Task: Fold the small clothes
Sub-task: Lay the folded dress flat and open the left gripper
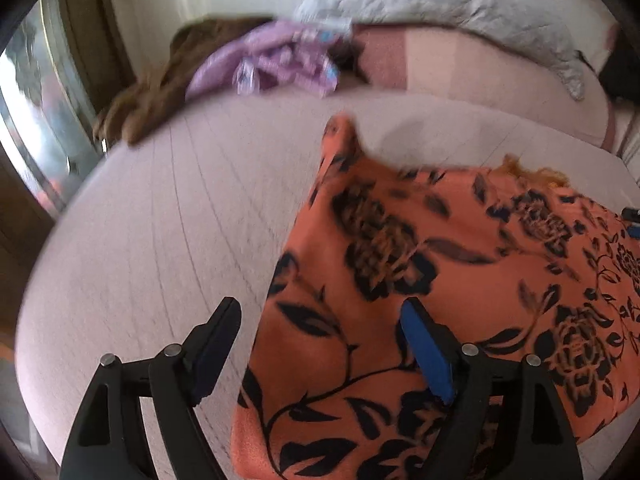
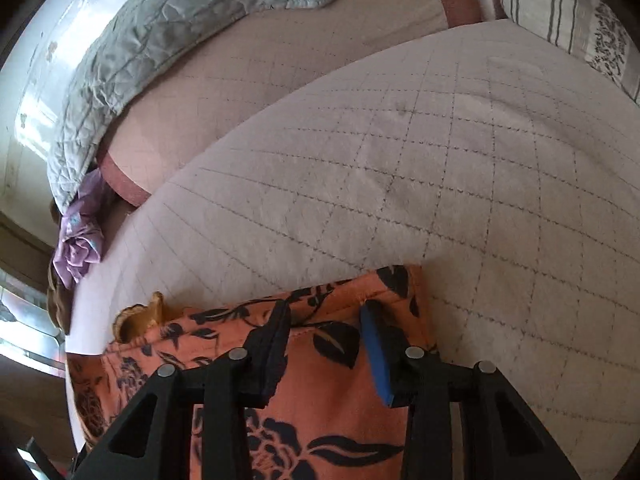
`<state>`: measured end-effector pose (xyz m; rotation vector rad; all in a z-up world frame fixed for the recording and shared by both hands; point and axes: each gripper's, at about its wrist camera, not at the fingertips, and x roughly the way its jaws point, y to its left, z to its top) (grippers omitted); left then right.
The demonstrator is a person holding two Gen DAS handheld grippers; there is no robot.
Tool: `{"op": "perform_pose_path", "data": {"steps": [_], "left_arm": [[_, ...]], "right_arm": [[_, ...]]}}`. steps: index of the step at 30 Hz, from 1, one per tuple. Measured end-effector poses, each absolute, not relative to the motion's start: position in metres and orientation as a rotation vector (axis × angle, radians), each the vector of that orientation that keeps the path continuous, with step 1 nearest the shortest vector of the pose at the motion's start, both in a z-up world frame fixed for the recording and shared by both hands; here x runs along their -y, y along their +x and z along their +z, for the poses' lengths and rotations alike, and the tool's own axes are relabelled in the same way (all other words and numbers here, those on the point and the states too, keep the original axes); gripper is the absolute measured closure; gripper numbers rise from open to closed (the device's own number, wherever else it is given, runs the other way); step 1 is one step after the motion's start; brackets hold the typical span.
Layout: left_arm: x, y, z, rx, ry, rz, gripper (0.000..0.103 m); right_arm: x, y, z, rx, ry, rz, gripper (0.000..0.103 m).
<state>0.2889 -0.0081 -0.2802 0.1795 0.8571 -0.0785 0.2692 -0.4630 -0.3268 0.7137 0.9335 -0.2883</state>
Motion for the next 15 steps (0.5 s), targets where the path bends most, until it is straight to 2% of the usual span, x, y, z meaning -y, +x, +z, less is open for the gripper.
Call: {"op": "perform_pose_path", "data": {"steps": [8,15], "left_arm": [[0.041,0.241,-0.260,-0.757,0.153,-0.249,0.020],[0.057,0.211,-0.247,-0.707,0.122,-0.281,0.020]], "right_arm": [[0.393,0.195,-0.265,-0.893,0.590,-0.130,0.061],[0.345,0.118,-0.275,-0.912,0.538,-0.096,0.061]]}}
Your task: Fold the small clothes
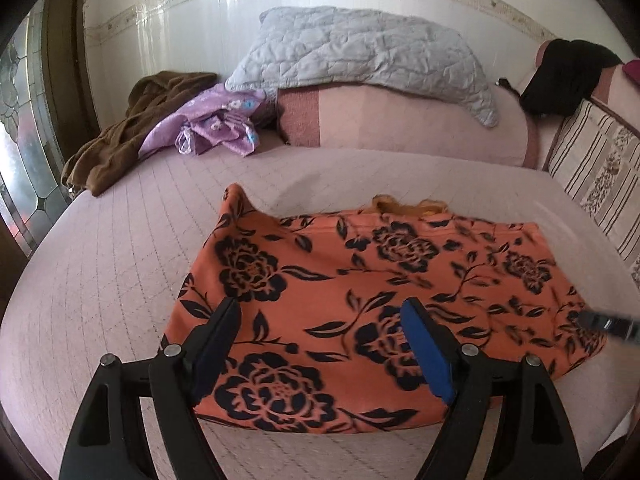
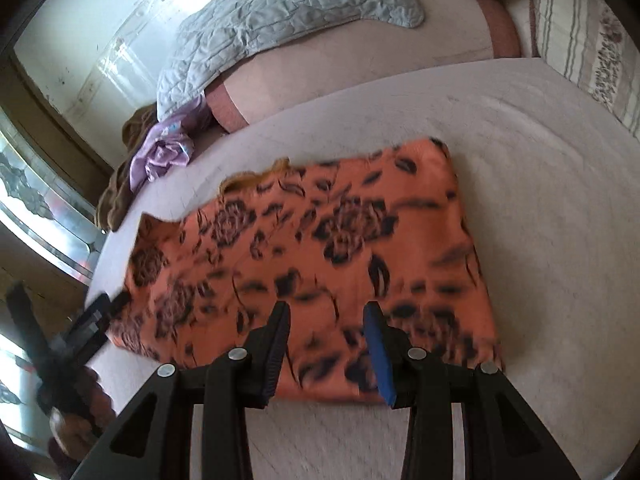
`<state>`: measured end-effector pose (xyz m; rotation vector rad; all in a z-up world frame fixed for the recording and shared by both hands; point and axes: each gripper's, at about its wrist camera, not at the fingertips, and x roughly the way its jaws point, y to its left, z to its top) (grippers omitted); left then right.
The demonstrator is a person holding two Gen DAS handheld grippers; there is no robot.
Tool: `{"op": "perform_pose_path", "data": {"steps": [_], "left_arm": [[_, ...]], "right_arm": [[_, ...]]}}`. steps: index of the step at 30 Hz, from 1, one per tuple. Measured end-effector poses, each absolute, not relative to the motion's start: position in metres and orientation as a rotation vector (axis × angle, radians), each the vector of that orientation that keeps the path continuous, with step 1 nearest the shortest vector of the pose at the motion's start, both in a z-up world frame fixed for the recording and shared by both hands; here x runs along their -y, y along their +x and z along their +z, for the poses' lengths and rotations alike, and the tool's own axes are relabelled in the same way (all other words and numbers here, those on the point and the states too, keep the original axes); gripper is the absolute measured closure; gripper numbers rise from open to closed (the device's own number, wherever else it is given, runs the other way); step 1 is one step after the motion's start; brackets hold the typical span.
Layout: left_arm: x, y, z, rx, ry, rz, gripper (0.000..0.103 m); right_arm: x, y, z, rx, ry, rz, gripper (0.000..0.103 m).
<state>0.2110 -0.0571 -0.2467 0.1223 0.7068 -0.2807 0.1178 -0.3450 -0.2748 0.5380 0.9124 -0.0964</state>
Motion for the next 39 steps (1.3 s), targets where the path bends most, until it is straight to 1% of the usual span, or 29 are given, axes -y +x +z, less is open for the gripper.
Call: {"op": "perform_pose_path", "data": {"steps": [3,7,10,12,16,19,23,25,29,33,36,39], "left_arm": [[0.065,0.207,-0.245,-0.684,0.149,-0.271,0.020],[0.072,0.209,-0.249,-0.686,0.173,-0.268,0.020],[0.075,0.211,-0.253,-0.692,0.183,-0.265,0.020],[0.075,0.213,-0.254,-0.691,0.190,-0.258,0.020],[0.076,0.219,-0.258,-0.702,0.197,-0.251,0.020],[0.076,0.223,-0.262,-0.706,0.209,-0.235,0.020],[0.077,0.226,-0.267,-0.719,0.222,-0.222,0.020],[0.077,0.225,-0.268,-0.718,0.231,-0.218,0.020],[0.076,0.219,-0.265,-0.700,0.242,-0.217,0.020],[0.072,0.217,-0.263,-0.704,0.236,-0.209,0.020],[0.068,0.220,-0.266,-0.735,0.218,-0.208,0.020],[0.063,0.230,-0.276,-0.804,0.187,-0.192,0.020]], "right_arm": [[0.341,0.114,-0.287,-0.944,0.539,-0.112,0.061],[0.335,0.124,-0.318,-1.062,0.490,-0.117,0.061],[0.337,0.124,-0.308,-1.034,0.486,-0.108,0.061],[0.343,0.124,-0.297,-0.971,0.518,-0.114,0.061],[0.342,0.134,-0.286,-0.919,0.548,-0.073,0.061],[0.325,0.147,-0.292,-0.943,0.523,-0.022,0.061],[0.293,0.163,-0.319,-1.048,0.420,-0.001,0.061],[0.284,0.164,-0.317,-1.036,0.345,-0.006,0.061],[0.294,0.152,-0.305,-0.971,0.450,0.009,0.061],[0.291,0.140,-0.291,-0.898,0.418,0.002,0.061],[0.294,0.131,-0.286,-0.875,0.435,-0.005,0.061],[0.302,0.126,-0.291,-0.882,0.468,-0.046,0.061]]}}
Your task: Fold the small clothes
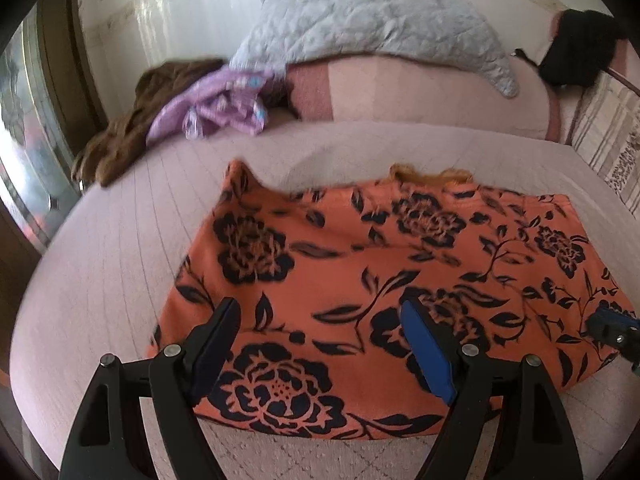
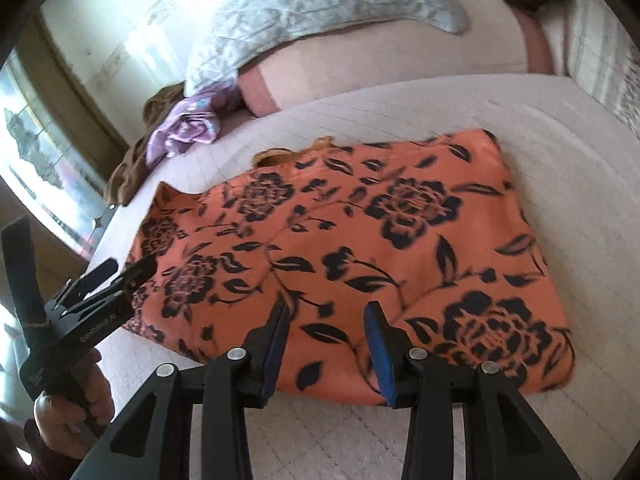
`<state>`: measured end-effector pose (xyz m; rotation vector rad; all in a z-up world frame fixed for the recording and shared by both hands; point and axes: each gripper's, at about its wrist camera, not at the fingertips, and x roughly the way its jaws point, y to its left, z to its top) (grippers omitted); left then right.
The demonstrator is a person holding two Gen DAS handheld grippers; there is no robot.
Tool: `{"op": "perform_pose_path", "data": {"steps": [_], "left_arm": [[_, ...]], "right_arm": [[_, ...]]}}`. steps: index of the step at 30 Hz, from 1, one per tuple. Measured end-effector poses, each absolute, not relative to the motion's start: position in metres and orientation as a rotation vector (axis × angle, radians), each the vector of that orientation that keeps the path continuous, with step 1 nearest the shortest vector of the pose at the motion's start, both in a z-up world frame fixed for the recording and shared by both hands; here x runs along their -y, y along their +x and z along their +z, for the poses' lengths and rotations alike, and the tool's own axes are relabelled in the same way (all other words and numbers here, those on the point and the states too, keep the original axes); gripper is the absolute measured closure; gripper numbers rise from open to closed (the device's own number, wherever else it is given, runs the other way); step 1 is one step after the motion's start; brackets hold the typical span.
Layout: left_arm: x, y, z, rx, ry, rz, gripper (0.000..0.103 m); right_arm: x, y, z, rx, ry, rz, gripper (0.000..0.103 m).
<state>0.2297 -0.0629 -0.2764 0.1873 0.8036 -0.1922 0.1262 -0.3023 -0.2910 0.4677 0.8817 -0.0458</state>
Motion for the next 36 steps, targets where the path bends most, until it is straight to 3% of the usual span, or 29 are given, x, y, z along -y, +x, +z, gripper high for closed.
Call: {"op": "perform_pose_path", "data": {"steps": [7,10,15,23,26,31,36], "left_arm": [[0.062,0.239,-0.311,-0.876,0.234,-0.131,0.018],[0.068,0.235,-0.315,-0.863,0.300,-0.132,0.017],[0.051,0.228,-0.306,-0.910,0.230,-0.176,0.017],[0.013,0.170,-0.257,-0.655,0.205,-0.086,0.016],[0.007,0.157,-0.244,-0.571,0.233,-0.057,0.011],[0.001,0.143,-0.230,-0.513,0.203,-0.060,0.002],[0.007,0.144,-0.233,-0.543,0.183,-0.106,0.002]], "right_arm": [[0.334,0.115,-0.295,-0.868,0.593,-0.149,0.060],[0.336,0.122,-0.310,-0.940,0.611,-0.135,0.046],[0.320,0.126,-0.312,-1.003,0.491,-0.116,0.047],[0.352,0.076,-0.275,-0.808,0.651,-0.085,0.047],[0.356,0.052,-0.259,-0.724,0.675,-0.101,0.046],[0.349,0.026,-0.242,-0.616,0.678,-0.095,0.036],[0.337,0.020,-0.242,-0.615,0.664,-0.066,0.036]]}}
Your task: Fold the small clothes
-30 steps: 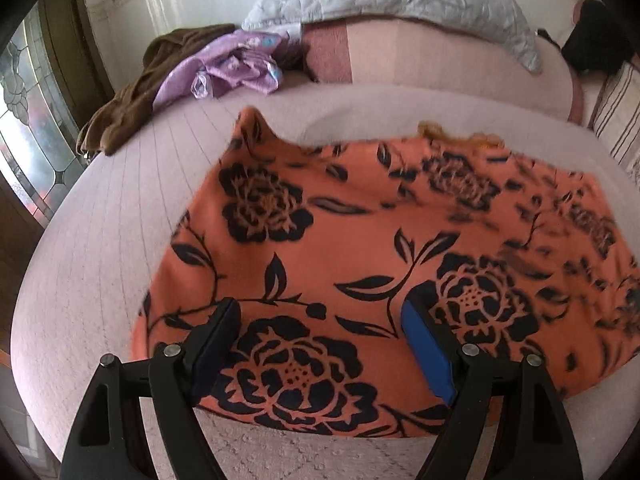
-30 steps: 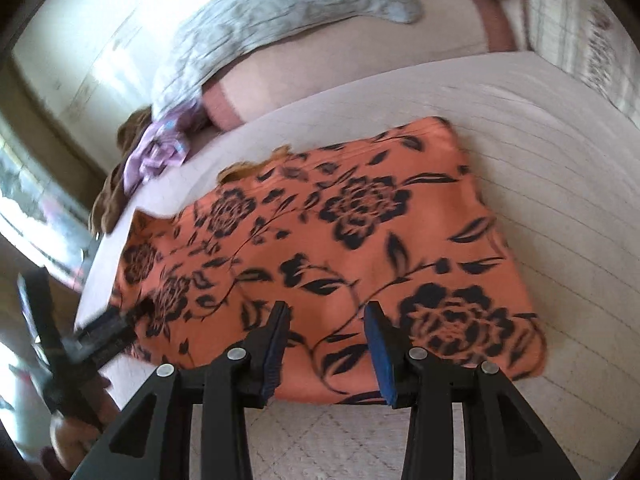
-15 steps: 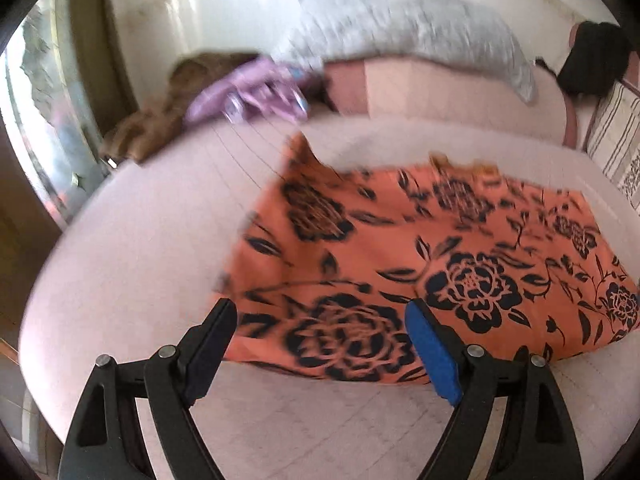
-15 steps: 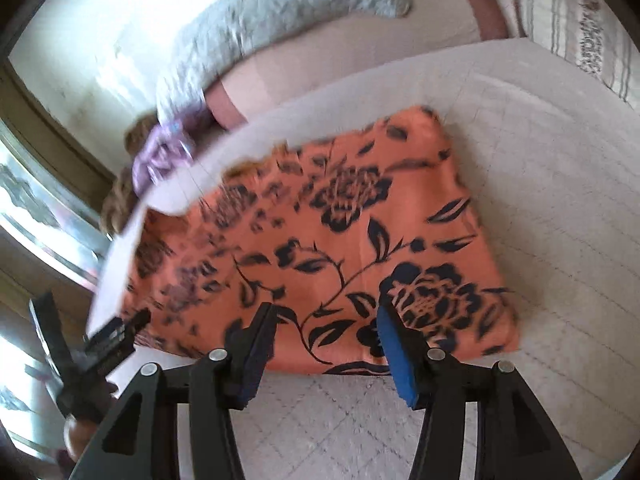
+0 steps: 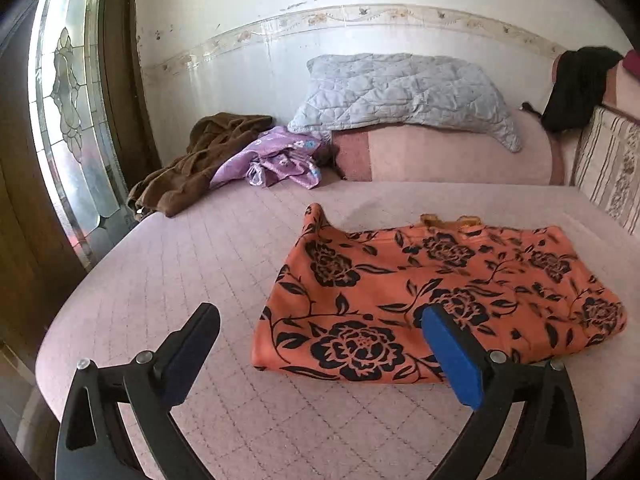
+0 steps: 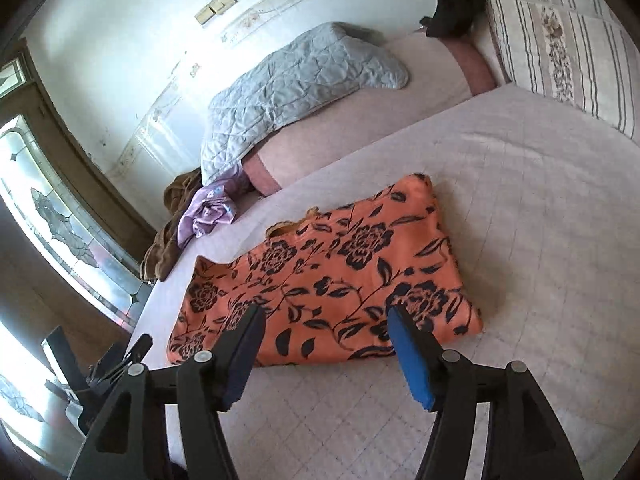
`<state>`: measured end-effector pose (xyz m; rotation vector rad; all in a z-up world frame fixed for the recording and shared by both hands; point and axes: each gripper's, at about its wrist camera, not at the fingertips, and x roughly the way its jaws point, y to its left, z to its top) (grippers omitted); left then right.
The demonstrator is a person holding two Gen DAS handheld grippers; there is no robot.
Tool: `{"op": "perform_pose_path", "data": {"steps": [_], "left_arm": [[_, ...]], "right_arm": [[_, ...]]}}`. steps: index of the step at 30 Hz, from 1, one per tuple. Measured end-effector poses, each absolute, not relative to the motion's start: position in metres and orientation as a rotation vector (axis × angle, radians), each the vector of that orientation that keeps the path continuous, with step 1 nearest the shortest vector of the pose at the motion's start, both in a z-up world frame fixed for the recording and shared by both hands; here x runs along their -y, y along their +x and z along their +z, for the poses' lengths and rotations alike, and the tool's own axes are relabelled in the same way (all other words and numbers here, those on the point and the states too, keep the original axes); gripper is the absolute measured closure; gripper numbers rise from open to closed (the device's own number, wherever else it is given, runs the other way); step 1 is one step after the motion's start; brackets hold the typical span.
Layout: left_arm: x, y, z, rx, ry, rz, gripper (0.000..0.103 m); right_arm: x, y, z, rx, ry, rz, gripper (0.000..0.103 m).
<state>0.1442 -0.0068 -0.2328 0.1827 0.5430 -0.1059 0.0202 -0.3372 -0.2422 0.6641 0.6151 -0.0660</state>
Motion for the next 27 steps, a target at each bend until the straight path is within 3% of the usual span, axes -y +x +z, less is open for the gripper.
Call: {"op": "perform_pose_path", "data": {"steps": [11,27], "left_arm": [[-0.002,0.166,-0.257,-0.699,0.140,-0.070,0.002],[-0.015,0.168,-0.245,-0.655,0.096,-0.060,0.002]], "right_arm": [[0.332,0.022,-0.263,-0.659,0.718,-0.090,0.036],[0.306,0.041,-0.261,-0.651,0.662,-0.021,0.036]]}}
